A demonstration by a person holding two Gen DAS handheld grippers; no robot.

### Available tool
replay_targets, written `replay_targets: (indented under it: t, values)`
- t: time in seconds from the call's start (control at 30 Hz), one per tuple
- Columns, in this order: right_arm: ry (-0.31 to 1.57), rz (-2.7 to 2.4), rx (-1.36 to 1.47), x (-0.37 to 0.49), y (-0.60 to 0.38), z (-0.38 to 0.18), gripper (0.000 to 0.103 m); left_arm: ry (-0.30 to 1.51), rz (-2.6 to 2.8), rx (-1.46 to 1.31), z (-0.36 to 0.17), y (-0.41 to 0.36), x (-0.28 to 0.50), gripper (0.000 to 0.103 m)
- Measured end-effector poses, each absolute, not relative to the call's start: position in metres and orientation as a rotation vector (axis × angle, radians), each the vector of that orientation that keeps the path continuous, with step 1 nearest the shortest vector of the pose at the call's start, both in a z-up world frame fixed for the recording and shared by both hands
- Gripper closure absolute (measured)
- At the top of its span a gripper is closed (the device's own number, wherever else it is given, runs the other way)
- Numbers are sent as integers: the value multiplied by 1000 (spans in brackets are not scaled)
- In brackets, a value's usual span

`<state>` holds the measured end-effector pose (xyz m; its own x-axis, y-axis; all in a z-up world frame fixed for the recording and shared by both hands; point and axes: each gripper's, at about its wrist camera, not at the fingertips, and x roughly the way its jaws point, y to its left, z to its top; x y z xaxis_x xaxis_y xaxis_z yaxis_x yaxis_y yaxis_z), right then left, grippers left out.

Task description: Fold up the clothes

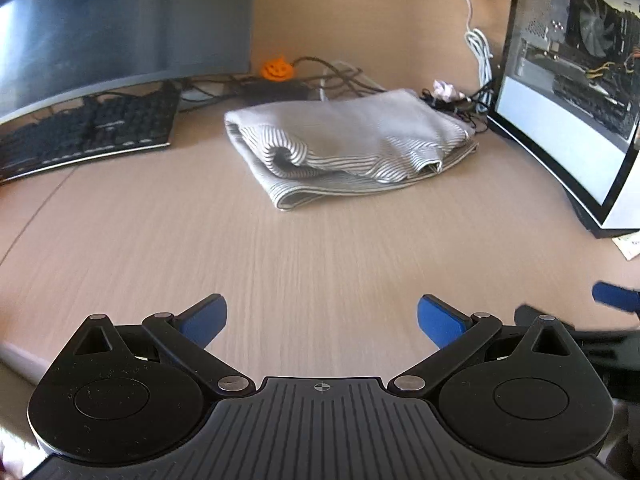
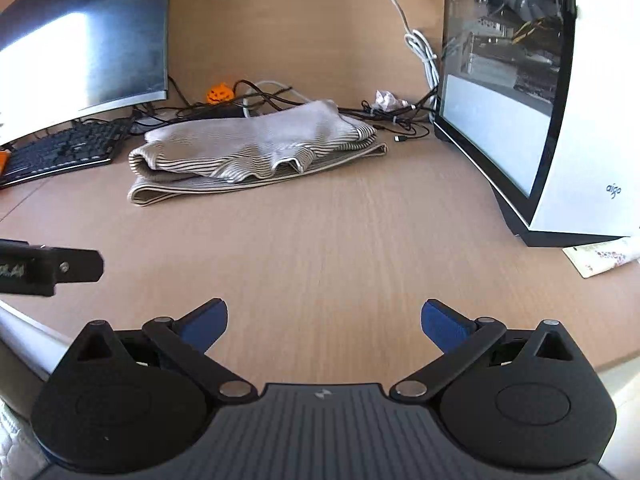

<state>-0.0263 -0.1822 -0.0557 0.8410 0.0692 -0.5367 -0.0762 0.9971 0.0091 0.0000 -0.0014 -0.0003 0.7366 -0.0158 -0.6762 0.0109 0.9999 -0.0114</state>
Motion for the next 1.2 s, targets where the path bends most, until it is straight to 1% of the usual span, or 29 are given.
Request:
replay_targets:
  t: [0.17,0.23,0.37,0.63,1.2]
  values:
    - [546,97,-32,-48,-186,-53,0,757,-34,-16,2,-1,1,0]
    - [537,105,-39,-57,-188,-52,0,723,-35,-35,6,3,-13,0]
    - [542,113,-40,-68,-193,-49,0,700,19,-26,8,-13,-39,0]
    - [572,119,-31,-81,-202,-46,0,680,41,-4,15,-23,-60,0]
    - [578,111,-9,-88,-201,-45,0,693,12,21,18,-29,-72,0]
